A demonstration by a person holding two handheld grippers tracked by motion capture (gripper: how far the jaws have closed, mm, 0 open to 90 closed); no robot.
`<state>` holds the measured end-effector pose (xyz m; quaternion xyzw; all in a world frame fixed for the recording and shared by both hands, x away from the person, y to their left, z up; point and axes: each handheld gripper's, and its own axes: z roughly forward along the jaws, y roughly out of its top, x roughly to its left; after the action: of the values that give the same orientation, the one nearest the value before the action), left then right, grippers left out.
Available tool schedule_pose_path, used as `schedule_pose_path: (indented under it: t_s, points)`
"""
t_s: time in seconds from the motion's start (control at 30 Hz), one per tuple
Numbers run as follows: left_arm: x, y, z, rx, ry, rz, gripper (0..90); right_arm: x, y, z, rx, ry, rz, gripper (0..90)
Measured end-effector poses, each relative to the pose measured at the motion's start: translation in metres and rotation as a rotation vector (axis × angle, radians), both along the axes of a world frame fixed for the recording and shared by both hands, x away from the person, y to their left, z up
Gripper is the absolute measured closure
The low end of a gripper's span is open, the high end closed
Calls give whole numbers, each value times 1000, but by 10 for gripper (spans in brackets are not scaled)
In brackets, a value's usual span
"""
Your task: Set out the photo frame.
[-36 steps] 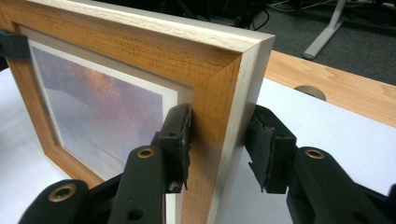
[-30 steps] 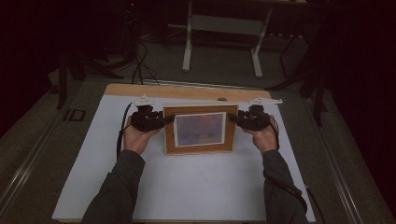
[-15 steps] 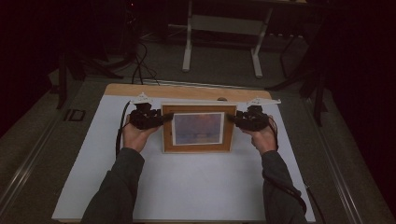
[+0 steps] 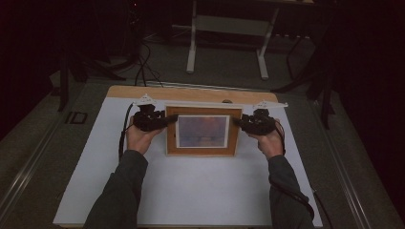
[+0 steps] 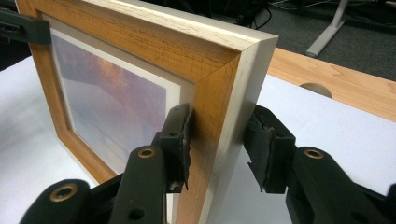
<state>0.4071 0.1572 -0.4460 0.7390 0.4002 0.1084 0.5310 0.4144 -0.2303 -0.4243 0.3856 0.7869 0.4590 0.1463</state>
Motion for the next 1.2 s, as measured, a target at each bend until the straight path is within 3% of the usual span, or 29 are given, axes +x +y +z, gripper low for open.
schedule_pose_path:
  t_s: [0.43, 0.53, 0.67, 1.07, 1.2]
  points:
    - [0, 0, 0, -13, 21, 14, 562, -1, -1, 0, -11, -9, 3, 603]
    - [0, 4, -1, -39, 48, 4, 508, -3, -3, 0, -13, -14, -6, 534]
    - [-2, 8, 0, -46, 51, 2, 464, -5, -9, 0, -16, -16, -13, 489]
    - [-31, 27, 7, -55, 6, 29, 427, -19, -28, 1, 1, -13, -21, 426]
    - [-43, 34, 4, -29, 11, 52, 422, -25, -34, -3, -12, -3, -44, 431]
